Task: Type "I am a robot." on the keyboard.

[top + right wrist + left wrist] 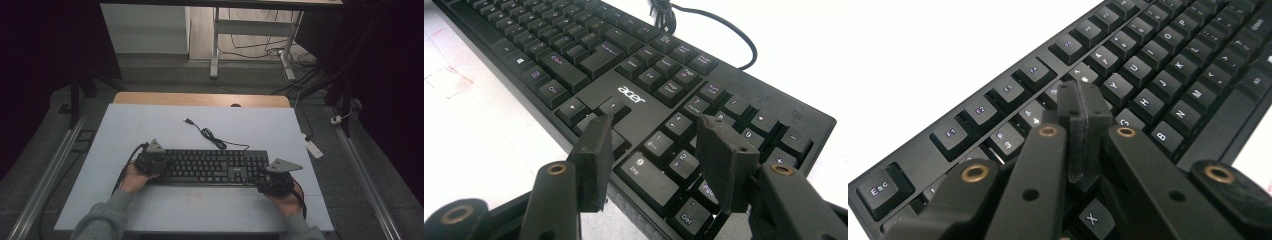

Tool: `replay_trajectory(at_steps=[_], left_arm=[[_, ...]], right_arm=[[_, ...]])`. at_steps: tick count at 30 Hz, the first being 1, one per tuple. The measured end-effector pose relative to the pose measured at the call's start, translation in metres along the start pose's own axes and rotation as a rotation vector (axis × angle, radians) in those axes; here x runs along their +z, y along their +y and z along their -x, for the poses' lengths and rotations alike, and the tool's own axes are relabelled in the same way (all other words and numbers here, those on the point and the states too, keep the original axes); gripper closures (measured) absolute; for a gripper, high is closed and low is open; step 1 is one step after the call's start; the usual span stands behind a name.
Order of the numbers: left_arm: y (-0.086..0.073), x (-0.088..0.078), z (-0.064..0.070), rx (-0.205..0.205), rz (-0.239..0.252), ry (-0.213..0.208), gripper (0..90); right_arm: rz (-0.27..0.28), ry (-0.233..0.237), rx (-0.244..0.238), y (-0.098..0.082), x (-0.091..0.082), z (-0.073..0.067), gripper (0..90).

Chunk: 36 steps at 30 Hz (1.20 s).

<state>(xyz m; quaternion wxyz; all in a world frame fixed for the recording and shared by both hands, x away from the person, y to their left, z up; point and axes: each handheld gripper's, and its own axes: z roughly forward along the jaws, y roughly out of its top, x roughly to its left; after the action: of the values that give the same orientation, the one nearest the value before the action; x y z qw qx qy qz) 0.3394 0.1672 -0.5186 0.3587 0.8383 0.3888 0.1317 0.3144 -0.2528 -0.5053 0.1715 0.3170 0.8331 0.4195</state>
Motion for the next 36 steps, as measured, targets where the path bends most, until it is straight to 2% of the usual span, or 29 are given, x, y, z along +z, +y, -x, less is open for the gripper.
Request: replay_trajectory(at_steps=[17,23,28,33,36], left_arm=[[0.000,0.006,0.000,-0.008,-0.029,0.002,89.2],[0.000,0.005,0.001,-0.005,-0.018,0.006,89.2],[0.001,-0.001,0.001,-0.013,0.020,0.002,88.4],[0.001,-0.014,0.002,-0.024,0.081,-0.005,67.3],[0.001,-0.022,0.002,-0.046,0.102,-0.017,55.3]], right_arm=[[-0.002,0.000,-0.001,0.000,0.000,0.000,49.1],[0.002,-0.001,-0.001,0.000,0.000,0.000,49.1],[0.005,0.001,0.004,0.000,-0.001,0.000,49.1],[0.005,-0.002,0.002,0.000,-0.003,0.001,49.1],[0.005,-0.003,0.003,0.000,-0.003,0.001,49.1]])
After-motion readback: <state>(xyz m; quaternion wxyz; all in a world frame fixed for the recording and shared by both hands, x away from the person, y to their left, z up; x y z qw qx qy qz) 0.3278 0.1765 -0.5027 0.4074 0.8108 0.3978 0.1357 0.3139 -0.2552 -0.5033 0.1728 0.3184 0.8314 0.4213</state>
